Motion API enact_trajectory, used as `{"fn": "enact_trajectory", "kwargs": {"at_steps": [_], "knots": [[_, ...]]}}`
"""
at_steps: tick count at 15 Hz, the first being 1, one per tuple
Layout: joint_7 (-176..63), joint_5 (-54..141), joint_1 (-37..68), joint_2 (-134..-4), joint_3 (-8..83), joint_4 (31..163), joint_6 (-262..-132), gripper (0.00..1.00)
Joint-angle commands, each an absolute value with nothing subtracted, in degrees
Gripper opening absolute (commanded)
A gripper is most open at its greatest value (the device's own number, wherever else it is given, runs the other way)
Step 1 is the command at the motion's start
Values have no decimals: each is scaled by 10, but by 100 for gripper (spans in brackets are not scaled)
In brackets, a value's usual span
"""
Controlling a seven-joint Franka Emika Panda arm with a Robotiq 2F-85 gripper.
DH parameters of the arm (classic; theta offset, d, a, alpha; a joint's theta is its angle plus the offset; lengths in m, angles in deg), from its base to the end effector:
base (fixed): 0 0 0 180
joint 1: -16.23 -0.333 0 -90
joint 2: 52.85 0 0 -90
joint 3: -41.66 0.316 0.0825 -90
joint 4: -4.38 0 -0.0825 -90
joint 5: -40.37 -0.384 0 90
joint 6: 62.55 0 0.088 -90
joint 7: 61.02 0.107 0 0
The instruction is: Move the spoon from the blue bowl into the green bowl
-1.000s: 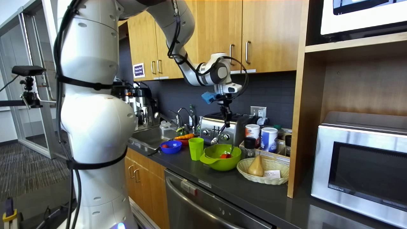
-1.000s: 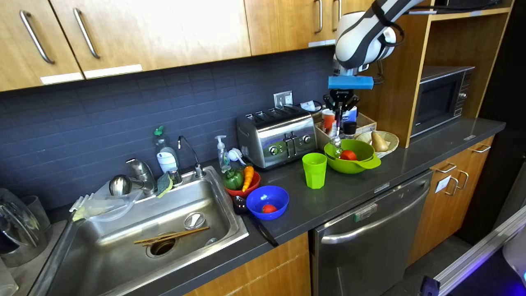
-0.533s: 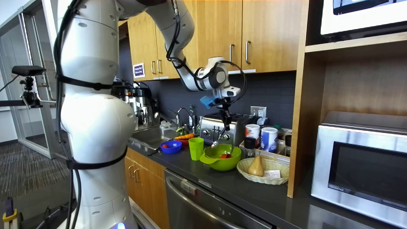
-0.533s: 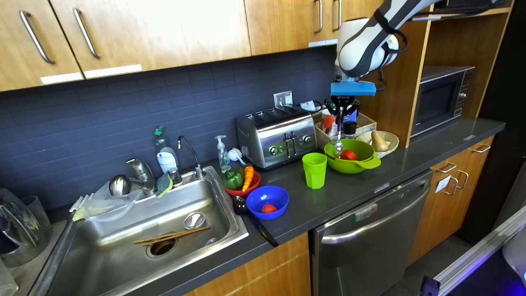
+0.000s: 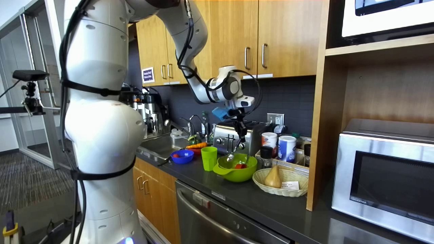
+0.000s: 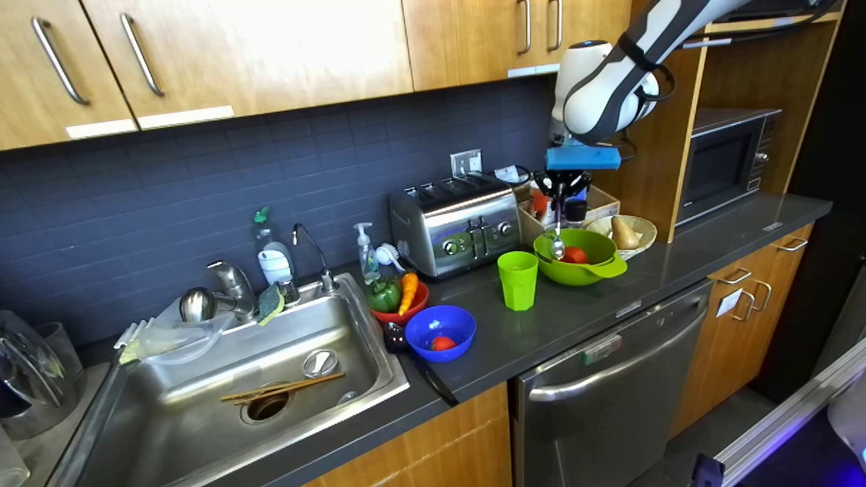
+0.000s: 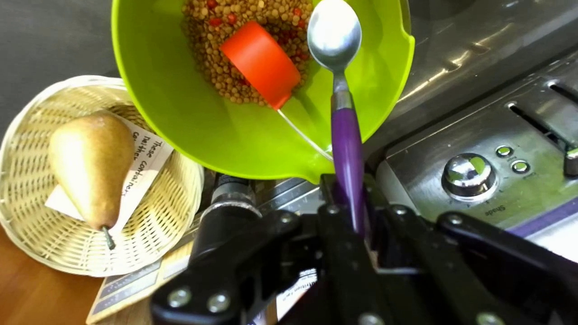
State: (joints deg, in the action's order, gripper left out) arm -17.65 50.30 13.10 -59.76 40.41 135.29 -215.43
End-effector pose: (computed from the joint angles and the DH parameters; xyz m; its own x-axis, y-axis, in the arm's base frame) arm 0.5509 0.0233 0.3269 0.8007 -0.5381 0.2634 -0.5360 -0.8398 -0.0860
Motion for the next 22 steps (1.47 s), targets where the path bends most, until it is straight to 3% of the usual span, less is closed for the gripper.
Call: {"fn": "enact_trajectory", "kwargs": {"at_steps": [1, 22], "knots": [[-150, 536, 116, -609, 397, 1355, -2172, 4], [-65, 640, 72, -692, 369, 1276, -2118, 4]]}}
